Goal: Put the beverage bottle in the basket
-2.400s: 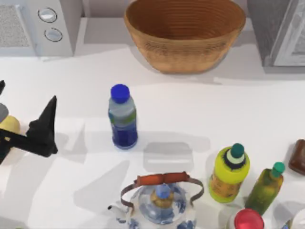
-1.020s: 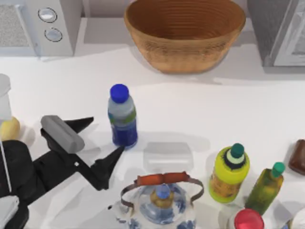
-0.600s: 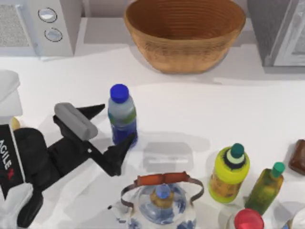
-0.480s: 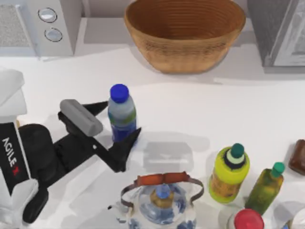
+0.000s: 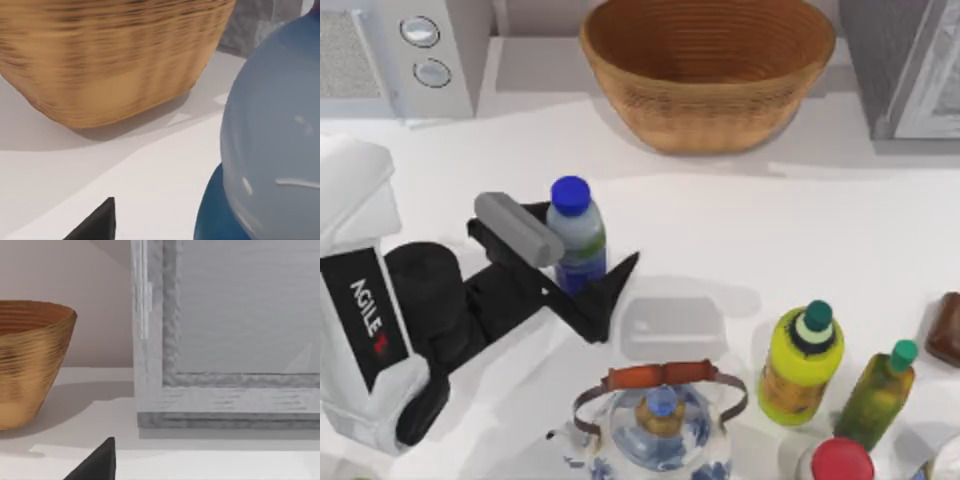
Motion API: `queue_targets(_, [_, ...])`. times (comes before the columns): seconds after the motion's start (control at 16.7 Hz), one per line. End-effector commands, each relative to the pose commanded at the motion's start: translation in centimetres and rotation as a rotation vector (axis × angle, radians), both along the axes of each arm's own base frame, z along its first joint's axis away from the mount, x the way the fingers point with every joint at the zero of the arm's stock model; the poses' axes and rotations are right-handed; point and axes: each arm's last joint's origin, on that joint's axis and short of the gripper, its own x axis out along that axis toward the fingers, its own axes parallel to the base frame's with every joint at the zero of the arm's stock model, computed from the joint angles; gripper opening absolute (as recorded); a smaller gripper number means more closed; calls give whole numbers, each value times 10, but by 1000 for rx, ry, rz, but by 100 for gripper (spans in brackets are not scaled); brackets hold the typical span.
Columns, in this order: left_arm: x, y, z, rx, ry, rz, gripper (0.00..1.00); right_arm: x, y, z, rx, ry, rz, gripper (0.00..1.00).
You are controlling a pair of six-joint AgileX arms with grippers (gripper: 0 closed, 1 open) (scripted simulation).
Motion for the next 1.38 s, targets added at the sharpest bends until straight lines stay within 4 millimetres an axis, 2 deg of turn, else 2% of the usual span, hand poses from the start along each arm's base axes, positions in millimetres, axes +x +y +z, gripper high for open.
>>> queue_targets(0.18, [0,0,0,0,0,0,100,0,0,0,0,0,0,100])
queue_targets(0.96, [0,0,0,0,0,0,2,0,0,0,0,0,0,100])
queue_targets(1.38, [0,0,0,0,0,0,0,0,0,0,0,0,0,100])
